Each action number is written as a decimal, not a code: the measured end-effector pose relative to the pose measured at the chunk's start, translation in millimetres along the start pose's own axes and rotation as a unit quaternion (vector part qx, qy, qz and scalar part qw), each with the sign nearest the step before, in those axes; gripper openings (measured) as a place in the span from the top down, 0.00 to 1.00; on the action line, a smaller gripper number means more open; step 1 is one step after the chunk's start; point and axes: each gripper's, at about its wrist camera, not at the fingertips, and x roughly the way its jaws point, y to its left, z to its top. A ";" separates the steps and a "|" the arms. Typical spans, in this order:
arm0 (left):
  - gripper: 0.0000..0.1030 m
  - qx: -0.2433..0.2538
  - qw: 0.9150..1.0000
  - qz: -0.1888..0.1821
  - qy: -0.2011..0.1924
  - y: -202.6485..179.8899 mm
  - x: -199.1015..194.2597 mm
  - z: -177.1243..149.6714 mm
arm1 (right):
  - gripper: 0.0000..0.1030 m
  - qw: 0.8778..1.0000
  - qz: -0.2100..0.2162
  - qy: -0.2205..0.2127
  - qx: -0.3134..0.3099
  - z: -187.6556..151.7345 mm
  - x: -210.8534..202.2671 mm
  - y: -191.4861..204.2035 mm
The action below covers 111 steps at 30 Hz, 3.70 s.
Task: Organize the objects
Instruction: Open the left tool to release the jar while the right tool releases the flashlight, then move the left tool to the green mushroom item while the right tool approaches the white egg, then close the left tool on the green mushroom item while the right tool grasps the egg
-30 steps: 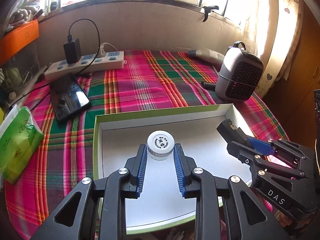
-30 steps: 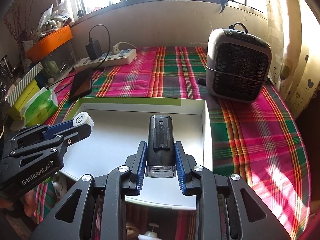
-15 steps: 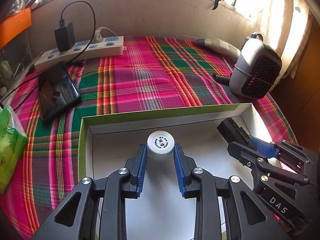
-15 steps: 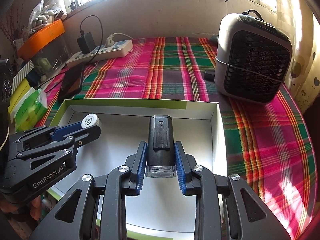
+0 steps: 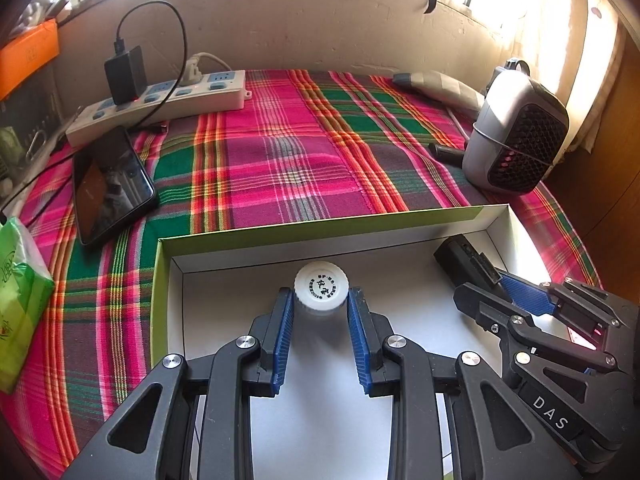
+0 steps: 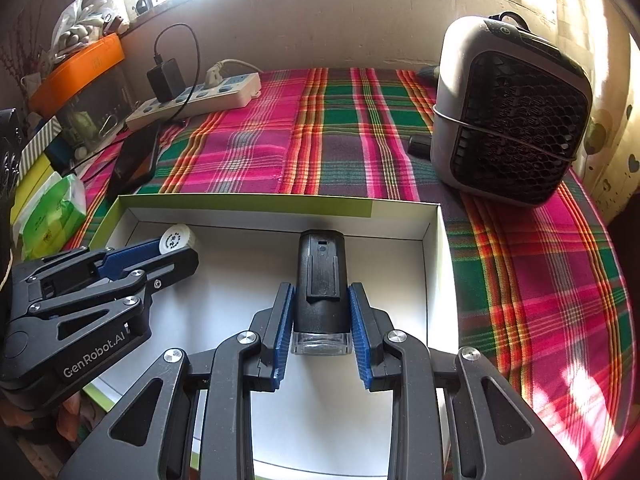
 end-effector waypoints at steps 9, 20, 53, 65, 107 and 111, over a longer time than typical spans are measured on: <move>0.73 0.002 1.000 0.000 0.001 0.2 -0.3 -0.1 | 0.72 1.000 0.007 -0.005 0.016 -0.6 -1.8 -3.5; 0.71 -0.002 1.000 0.004 -0.015 2.7 -20.9 -10.9 | 0.60 0.999 0.005 -0.016 0.033 -7.3 -11.4 -8.6; 0.71 -0.022 0.995 0.029 -0.092 16.7 -119.6 -95.7 | 0.60 0.997 -0.002 -0.081 0.001 -80.2 -90.0 10.0; 0.69 -0.053 0.995 0.008 -0.089 45.1 -128.0 -131.6 | 0.60 0.997 -0.001 -0.071 0.009 -109.2 -93.0 5.3; 0.64 -0.055 0.997 -0.001 -0.061 46.5 -93.4 -123.1 | 0.59 0.999 -0.013 -0.032 -0.002 -117.3 -68.8 8.3; 0.64 -0.057 0.997 0.000 -0.059 47.0 -93.1 -121.9 | 0.59 0.999 -0.014 -0.032 -0.002 -116.8 -68.8 8.4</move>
